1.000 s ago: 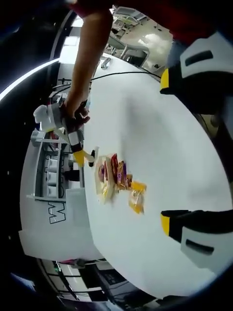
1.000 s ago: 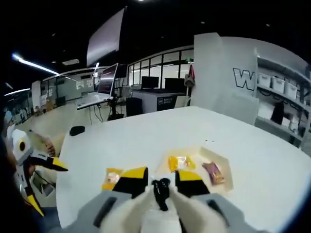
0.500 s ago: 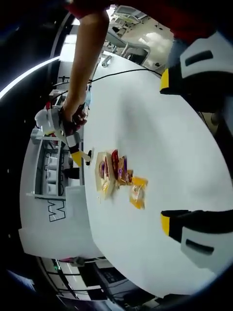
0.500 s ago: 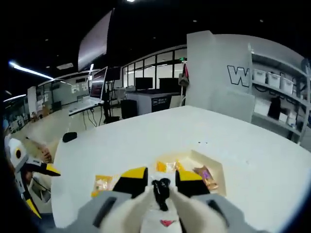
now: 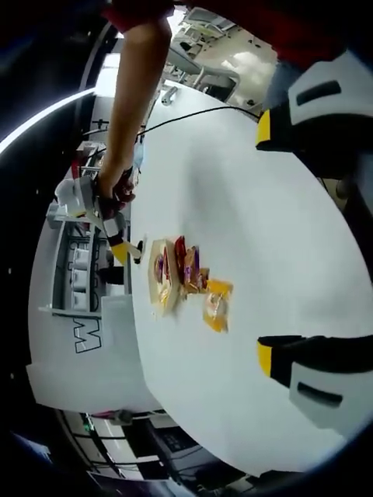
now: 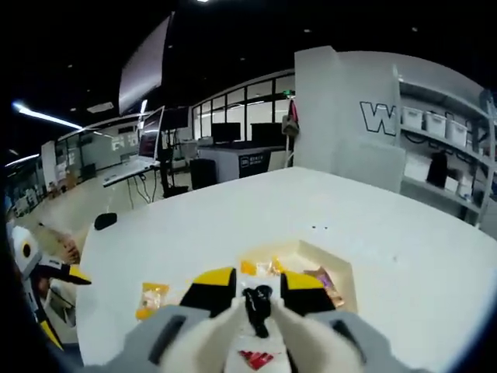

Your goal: Place the target food into the container with the food tongs after gripping and lifting it, then release it inside without dropping or visibly crushing the food.

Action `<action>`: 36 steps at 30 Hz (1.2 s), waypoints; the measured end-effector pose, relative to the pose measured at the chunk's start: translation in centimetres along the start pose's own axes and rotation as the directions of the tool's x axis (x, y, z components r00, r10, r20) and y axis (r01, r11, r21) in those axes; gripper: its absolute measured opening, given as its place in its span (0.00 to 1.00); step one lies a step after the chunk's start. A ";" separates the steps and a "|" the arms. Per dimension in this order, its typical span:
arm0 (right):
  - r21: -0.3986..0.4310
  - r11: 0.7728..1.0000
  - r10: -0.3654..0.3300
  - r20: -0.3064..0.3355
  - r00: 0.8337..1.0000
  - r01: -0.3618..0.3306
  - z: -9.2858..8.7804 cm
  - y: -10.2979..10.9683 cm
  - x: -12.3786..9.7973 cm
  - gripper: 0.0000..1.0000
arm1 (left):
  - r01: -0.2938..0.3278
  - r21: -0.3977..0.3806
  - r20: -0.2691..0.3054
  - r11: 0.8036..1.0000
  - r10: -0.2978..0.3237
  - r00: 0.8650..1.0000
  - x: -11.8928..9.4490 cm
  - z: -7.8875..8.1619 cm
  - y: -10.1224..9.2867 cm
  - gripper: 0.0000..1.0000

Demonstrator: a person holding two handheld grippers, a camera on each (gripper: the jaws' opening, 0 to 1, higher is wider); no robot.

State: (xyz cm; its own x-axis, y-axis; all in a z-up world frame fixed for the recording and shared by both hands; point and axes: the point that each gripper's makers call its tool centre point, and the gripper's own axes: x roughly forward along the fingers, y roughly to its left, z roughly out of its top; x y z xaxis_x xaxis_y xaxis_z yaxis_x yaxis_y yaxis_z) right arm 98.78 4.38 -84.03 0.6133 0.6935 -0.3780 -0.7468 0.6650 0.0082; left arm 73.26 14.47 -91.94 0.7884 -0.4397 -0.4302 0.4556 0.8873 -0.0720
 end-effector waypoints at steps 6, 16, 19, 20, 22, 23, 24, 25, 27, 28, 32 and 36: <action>0.007 1.000 -0.004 0.008 1.000 0.004 0.2 0.0 0.0 0.17 | -0.002 0.001 -0.006 1.000 0.002 1.000 0.2 -0.1 0.2 0.96; 0.005 0.999 -0.036 0.038 0.999 0.036 1.4 -0.7 0.3 0.17 | -0.001 -0.007 -0.005 1.000 0.001 1.000 0.4 -0.1 0.3 0.96; 0.001 0.999 -0.038 0.037 0.999 0.038 1.5 -0.6 0.3 0.17 | -0.001 -0.010 -0.004 1.000 0.001 1.000 0.4 -0.2 0.3 0.96; -0.002 0.999 -0.039 0.034 0.999 0.039 1.4 -0.7 0.4 0.17 | -0.001 -0.011 -0.003 1.000 0.001 1.000 0.4 -0.2 0.3 0.96; -0.008 0.999 -0.040 0.032 0.999 0.040 1.4 -0.6 0.4 0.17 | -0.003 -0.013 -0.002 1.000 0.003 1.000 0.4 -0.3 0.4 0.96; -0.007 0.999 -0.041 0.032 0.999 0.041 1.4 -0.6 0.4 0.17 | -0.003 -0.014 0.000 1.000 0.003 1.000 0.3 -0.2 0.4 0.96; -0.006 0.999 -0.042 0.033 0.999 0.042 1.4 -0.7 0.4 0.17 | -0.003 -0.015 0.002 1.000 0.003 1.000 0.3 -0.2 0.4 0.96; -0.009 0.999 -0.046 0.037 0.998 0.047 1.6 -0.8 0.4 0.17 | -0.004 -0.017 0.002 1.000 0.004 1.000 0.3 -0.2 0.5 0.96; -0.013 0.998 -0.058 0.039 0.998 0.059 1.7 -1.1 0.4 0.17 | -0.005 -0.019 0.004 1.000 0.005 1.000 0.2 -0.2 0.5 0.96; -0.011 0.998 -0.062 0.043 0.997 0.062 1.8 -1.3 0.5 0.17 | -0.005 -0.019 0.005 1.000 0.005 1.000 0.2 -0.2 0.5 0.96; 0.000 0.997 -0.074 0.066 0.995 0.074 2.6 -2.2 0.6 0.18 | -0.007 -0.018 0.001 1.000 0.007 1.000 0.1 -0.4 0.6 0.96; 0.033 0.997 -0.073 0.129 0.989 0.069 4.4 -2.2 -0.1 0.20 | -0.010 -0.018 0.005 1.000 0.010 1.000 0.0 -0.2 0.7 0.96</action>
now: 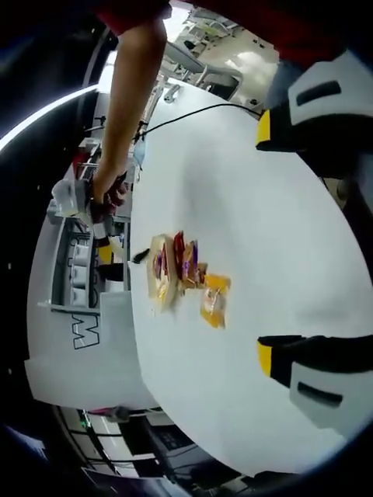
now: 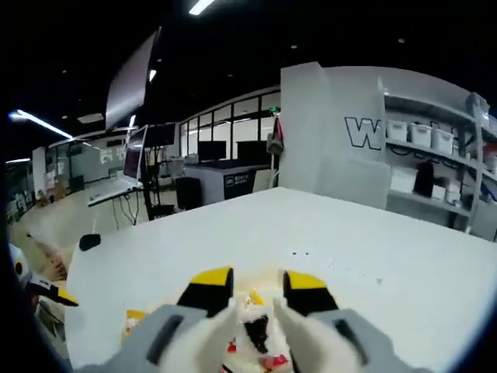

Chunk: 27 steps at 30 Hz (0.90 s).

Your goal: Place the target food into the container with the food tongs after gripping and lifting it, then release it inside without dropping or visibly crushing the food.

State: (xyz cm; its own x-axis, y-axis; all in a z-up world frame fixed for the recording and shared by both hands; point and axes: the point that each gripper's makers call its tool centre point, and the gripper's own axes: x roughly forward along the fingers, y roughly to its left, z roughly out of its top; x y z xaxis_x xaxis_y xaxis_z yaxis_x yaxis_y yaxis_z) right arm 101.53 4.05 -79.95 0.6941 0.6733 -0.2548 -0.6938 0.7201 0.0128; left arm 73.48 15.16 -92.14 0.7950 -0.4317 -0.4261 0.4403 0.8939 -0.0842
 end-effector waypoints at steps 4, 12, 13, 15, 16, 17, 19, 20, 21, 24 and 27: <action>-0.004 1.000 -0.010 0.029 1.000 0.010 1.0 0.0 -0.4 0.21 | -0.005 0.000 0.004 1.000 0.005 1.000 -0.1 0.2 0.2 0.96; -0.033 0.999 -0.009 0.006 1.000 0.009 0.2 0.2 -0.6 0.21 | 0.001 0.005 0.010 1.000 -0.002 1.000 -0.2 0.4 -0.1 0.96; -0.030 1.000 -0.010 0.006 1.000 0.010 0.2 0.2 -0.7 0.21 | 0.002 0.005 0.010 1.000 -0.002 1.000 -0.3 0.4 -0.1 0.96; -0.018 1.000 -0.005 0.006 1.000 0.005 0.1 0.3 -0.8 0.21 | 0.000 0.007 0.009 1.000 0.000 1.000 -0.4 0.3 -0.1 0.96; -0.025 1.000 -0.007 0.003 1.000 0.007 0.0 0.4 -0.9 0.21 | 0.000 0.006 0.008 1.000 0.000 1.000 -0.4 0.3 -0.2 0.96; -0.034 0.999 -0.009 0.000 1.000 0.009 -0.1 0.4 -0.9 0.21 | 0.001 0.003 0.007 1.000 -0.001 1.000 -0.5 0.3 -0.2 0.96; -0.029 1.000 -0.006 -0.001 1.000 0.006 -0.1 0.4 -0.9 0.21 | 0.000 0.003 0.005 1.000 0.000 1.000 -0.5 0.2 -0.2 0.96; -0.017 1.000 0.000 0.003 1.000 0.000 -0.1 0.4 -1.0 0.21 | -0.001 0.006 0.006 1.000 0.001 1.000 -0.5 0.2 -0.2 0.96; -0.003 1.000 0.003 0.009 1.000 -0.003 0.1 0.5 -1.0 0.21 | -0.001 0.006 0.007 1.000 0.001 1.000 -0.6 0.3 -0.2 0.96; 0.011 1.000 0.009 0.016 1.000 -0.009 0.3 0.6 -1.2 0.21 | 0.000 0.007 0.011 1.000 0.000 1.000 -0.6 0.5 -0.3 0.96; 0.013 1.000 0.011 0.020 1.000 -0.011 0.4 0.7 -1.3 0.21 | 0.001 0.008 0.013 1.000 -0.001 1.000 -0.6 0.5 -0.4 0.96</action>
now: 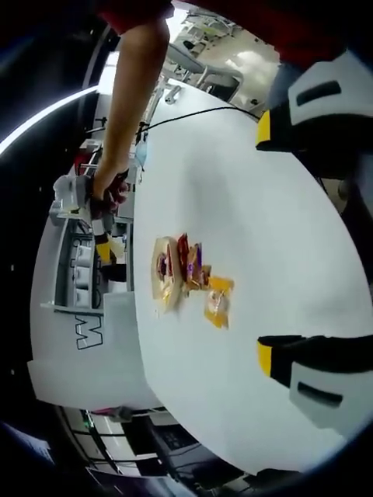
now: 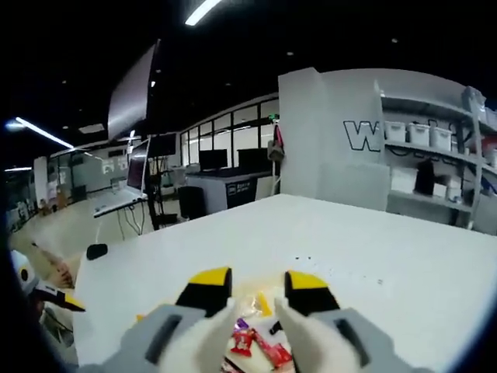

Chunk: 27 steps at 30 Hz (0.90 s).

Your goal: Place the target food into the container with the food tongs after gripping and lifting it, then release it inside without dropping or visibly crushing the food.

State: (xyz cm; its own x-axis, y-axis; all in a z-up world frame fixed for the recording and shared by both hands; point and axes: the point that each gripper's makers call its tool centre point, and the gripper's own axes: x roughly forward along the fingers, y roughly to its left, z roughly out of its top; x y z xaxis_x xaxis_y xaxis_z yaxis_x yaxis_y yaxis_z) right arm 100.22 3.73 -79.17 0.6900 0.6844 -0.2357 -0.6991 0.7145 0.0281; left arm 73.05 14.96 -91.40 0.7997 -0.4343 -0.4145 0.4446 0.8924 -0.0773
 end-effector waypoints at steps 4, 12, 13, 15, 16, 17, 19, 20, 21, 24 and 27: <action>0.014 1.000 0.013 0.004 1.000 -0.013 -0.2 0.5 -0.3 0.22 | 0.003 0.001 -0.003 1.000 -0.003 1.000 0.1 0.0 -0.2 0.96; 0.012 1.000 0.016 -0.021 1.000 -0.016 -1.8 0.5 -0.5 0.21 | 0.007 0.005 0.000 1.000 -0.007 1.000 0.1 0.2 -0.4 0.96; 0.015 1.000 0.017 -0.022 1.000 -0.016 -1.9 0.4 -0.6 0.21 | 0.006 0.005 -0.001 1.000 -0.006 1.000 0.0 0.1 -0.4 0.96; 0.023 1.000 0.016 -0.022 1.000 -0.015 -2.1 0.4 -0.5 0.21 | 0.007 0.005 -0.002 1.000 -0.007 1.000 0.0 0.1 -0.5 0.96; 0.026 1.000 0.015 -0.024 1.000 -0.014 -2.3 0.2 -0.5 0.21 | 0.007 0.004 -0.003 1.000 -0.007 1.000 0.0 0.0 -0.5 0.96; 0.029 0.999 0.015 -0.026 1.000 -0.014 -2.5 0.2 -0.5 0.21 | 0.008 0.006 -0.004 1.000 -0.008 1.000 0.0 0.0 -0.6 0.96; 0.030 0.999 0.015 -0.030 0.999 -0.014 -2.8 0.2 -0.5 0.21 | 0.010 0.008 -0.004 1.000 -0.010 1.000 0.0 0.0 -0.7 0.96; 0.029 0.999 0.015 -0.033 0.999 -0.014 -3.0 0.2 -0.5 0.21 | 0.011 0.008 -0.004 1.000 -0.011 1.000 0.0 0.0 -0.7 0.96; 0.029 0.999 0.016 -0.036 0.999 -0.015 -3.0 0.2 -0.5 0.21 | 0.011 0.009 -0.004 1.000 -0.011 1.000 0.0 0.0 -0.7 0.96; 0.028 0.999 0.017 -0.043 0.999 -0.016 -3.4 0.3 -0.6 0.22 | 0.011 0.008 -0.002 1.000 -0.011 1.000 0.0 0.1 -0.7 0.96; 0.028 0.999 0.020 -0.044 0.999 -0.019 -3.6 0.5 -0.7 0.22 | 0.011 0.009 -0.002 1.000 -0.011 1.000 0.0 0.1 -0.8 0.96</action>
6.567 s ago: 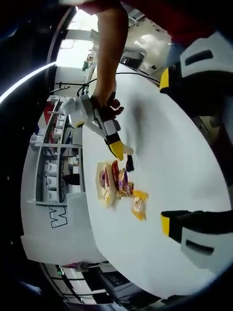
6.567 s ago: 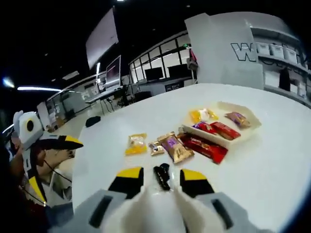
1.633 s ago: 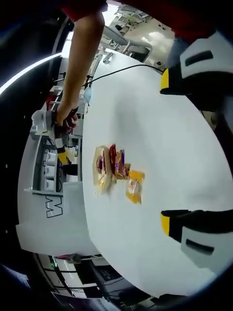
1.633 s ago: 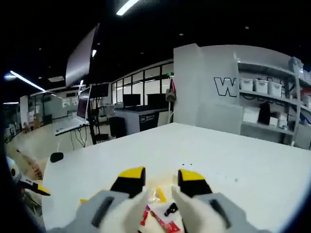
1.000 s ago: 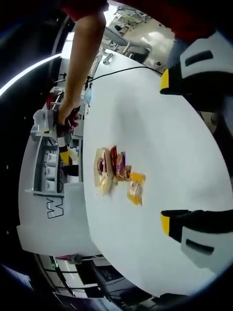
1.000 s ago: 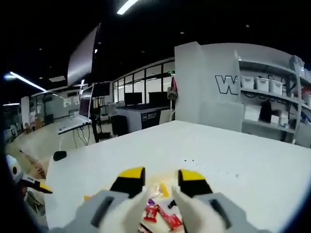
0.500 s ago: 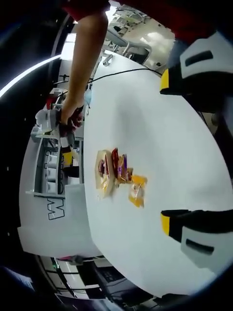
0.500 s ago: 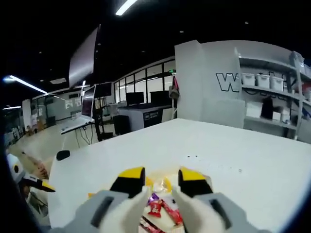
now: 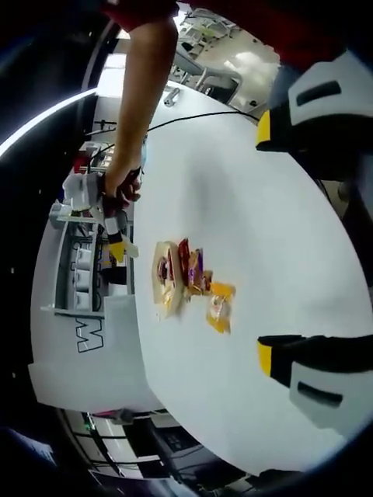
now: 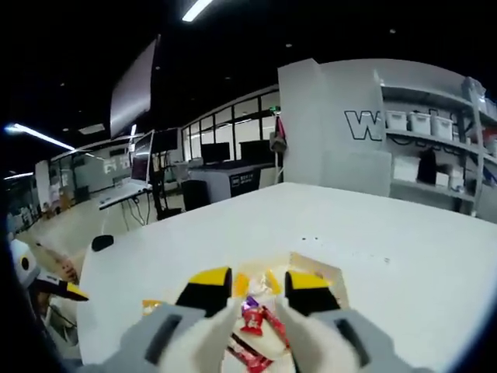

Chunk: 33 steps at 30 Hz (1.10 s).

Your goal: Place the target food into the container with the food tongs after gripping and lifting it, then release it inside without dropping or visibly crushing the food.

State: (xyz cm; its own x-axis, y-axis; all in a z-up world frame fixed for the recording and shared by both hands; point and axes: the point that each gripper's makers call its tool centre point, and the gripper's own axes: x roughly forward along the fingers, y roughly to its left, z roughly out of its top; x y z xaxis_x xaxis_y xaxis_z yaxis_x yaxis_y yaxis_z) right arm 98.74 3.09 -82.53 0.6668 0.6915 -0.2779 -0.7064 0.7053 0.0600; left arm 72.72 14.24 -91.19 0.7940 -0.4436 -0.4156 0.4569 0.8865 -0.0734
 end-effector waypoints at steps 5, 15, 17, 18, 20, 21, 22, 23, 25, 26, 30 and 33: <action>0.008 1.000 0.008 -0.006 1.000 -0.008 -0.8 0.5 0.0 0.22 | 0.003 0.001 -0.001 1.000 -0.003 1.000 0.1 -0.1 -0.1 0.96; 0.018 1.000 0.019 -0.034 0.999 -0.019 -2.6 1.3 0.2 0.22 | 0.001 -0.004 -0.002 1.000 -0.001 1.000 0.0 -0.2 0.0 0.96; 0.020 1.000 0.022 -0.037 0.999 -0.022 -2.9 1.5 0.1 0.22 | 0.001 -0.002 -0.003 1.000 -0.001 1.000 0.0 -0.3 0.0 0.96; 0.019 1.000 0.024 -0.038 0.999 -0.023 -3.1 1.6 0.0 0.22 | 0.001 -0.002 -0.004 1.000 -0.001 1.000 0.0 -0.3 0.0 0.96; 0.016 1.000 0.025 -0.045 0.999 -0.025 -3.5 1.8 0.0 0.22 | 0.002 -0.003 -0.002 1.000 -0.002 1.000 0.0 -0.3 -0.1 0.96; 0.018 1.000 0.026 -0.045 0.999 -0.026 -3.6 1.9 0.0 0.22 | 0.002 -0.003 -0.003 1.000 -0.002 1.000 0.0 -0.3 -0.1 0.96; 0.024 0.999 0.030 -0.046 0.999 -0.028 -3.7 1.9 0.1 0.22 | 0.002 -0.003 -0.003 1.000 -0.002 1.000 0.0 -0.3 -0.1 0.96; 0.027 0.999 0.031 -0.051 0.998 -0.030 -3.9 2.0 0.1 0.22 | 0.002 -0.001 -0.003 1.000 -0.002 1.000 0.0 -0.2 -0.1 0.96; 0.020 0.999 0.032 -0.055 0.998 -0.031 -4.2 2.2 0.1 0.22 | 0.003 0.000 -0.003 1.000 -0.003 1.000 0.1 -0.2 -0.2 0.96; 0.022 0.999 0.036 -0.058 0.998 -0.035 -4.3 2.3 0.1 0.22 | 0.004 -0.001 0.000 1.000 -0.004 1.000 0.1 -0.1 -0.3 0.96; 0.024 0.999 0.040 -0.066 0.997 -0.039 -4.7 2.5 0.1 0.22 | 0.005 0.000 -0.003 1.000 -0.005 1.000 0.1 -0.2 -0.3 0.96; 0.025 0.999 0.046 -0.068 0.997 -0.044 -5.0 2.8 0.0 0.22 | 0.006 0.000 -0.006 1.000 -0.006 1.000 0.1 -0.3 -0.3 0.96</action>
State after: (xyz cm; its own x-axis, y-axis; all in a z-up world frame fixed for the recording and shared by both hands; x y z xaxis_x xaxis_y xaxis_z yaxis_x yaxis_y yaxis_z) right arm 95.61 4.30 -87.17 0.6162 0.7109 -0.3391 -0.7291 0.6777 0.0958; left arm 72.50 13.96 -91.46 0.7887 -0.4480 -0.4210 0.4615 0.8839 -0.0760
